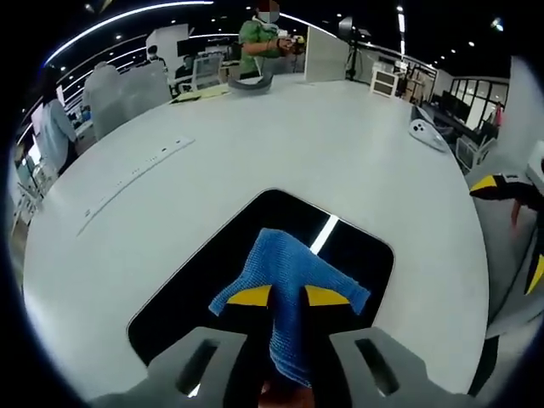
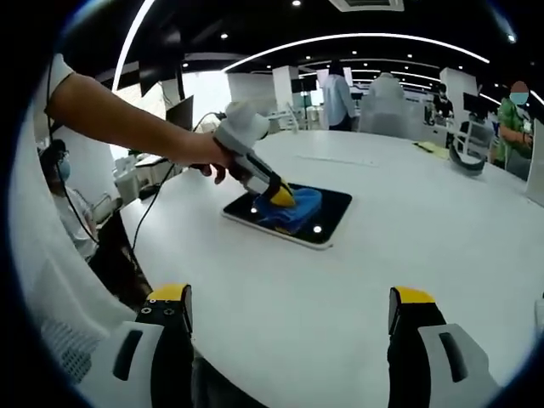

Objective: Wipe the mirror surface with the cleaning cloth until all visible marks leave the cleaned area.

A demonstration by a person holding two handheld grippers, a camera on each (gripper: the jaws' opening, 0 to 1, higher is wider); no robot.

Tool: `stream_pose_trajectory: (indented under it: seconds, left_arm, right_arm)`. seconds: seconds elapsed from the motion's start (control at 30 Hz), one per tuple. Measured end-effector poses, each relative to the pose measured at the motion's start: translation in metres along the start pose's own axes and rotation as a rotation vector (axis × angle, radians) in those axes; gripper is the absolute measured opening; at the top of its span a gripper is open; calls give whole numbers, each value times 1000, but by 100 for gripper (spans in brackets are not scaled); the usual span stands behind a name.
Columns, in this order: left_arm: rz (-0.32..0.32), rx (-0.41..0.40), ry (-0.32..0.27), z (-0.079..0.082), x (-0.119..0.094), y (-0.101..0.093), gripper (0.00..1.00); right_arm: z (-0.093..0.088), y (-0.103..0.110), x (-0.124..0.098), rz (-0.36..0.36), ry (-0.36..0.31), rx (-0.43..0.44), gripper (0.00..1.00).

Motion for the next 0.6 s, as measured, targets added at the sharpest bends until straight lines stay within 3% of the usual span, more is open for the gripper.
stream_pose_trajectory:
  seconds: [0.6]
  left_arm:
    - [14,2,-13,-9,-10,9,11]
  right_arm:
    - [-1,2,7,5,14,0,96]
Point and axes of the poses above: the point that each gripper's makers call its tool centre point, and the gripper's own axes: x roughly forward along the fingers, y roughly to its left, z roughly out of its top, the point moved 4 cm from there along -x, roughly backward along the fingers, and after that the axes turned 4 degrees about -z, right-handed, at the moved point
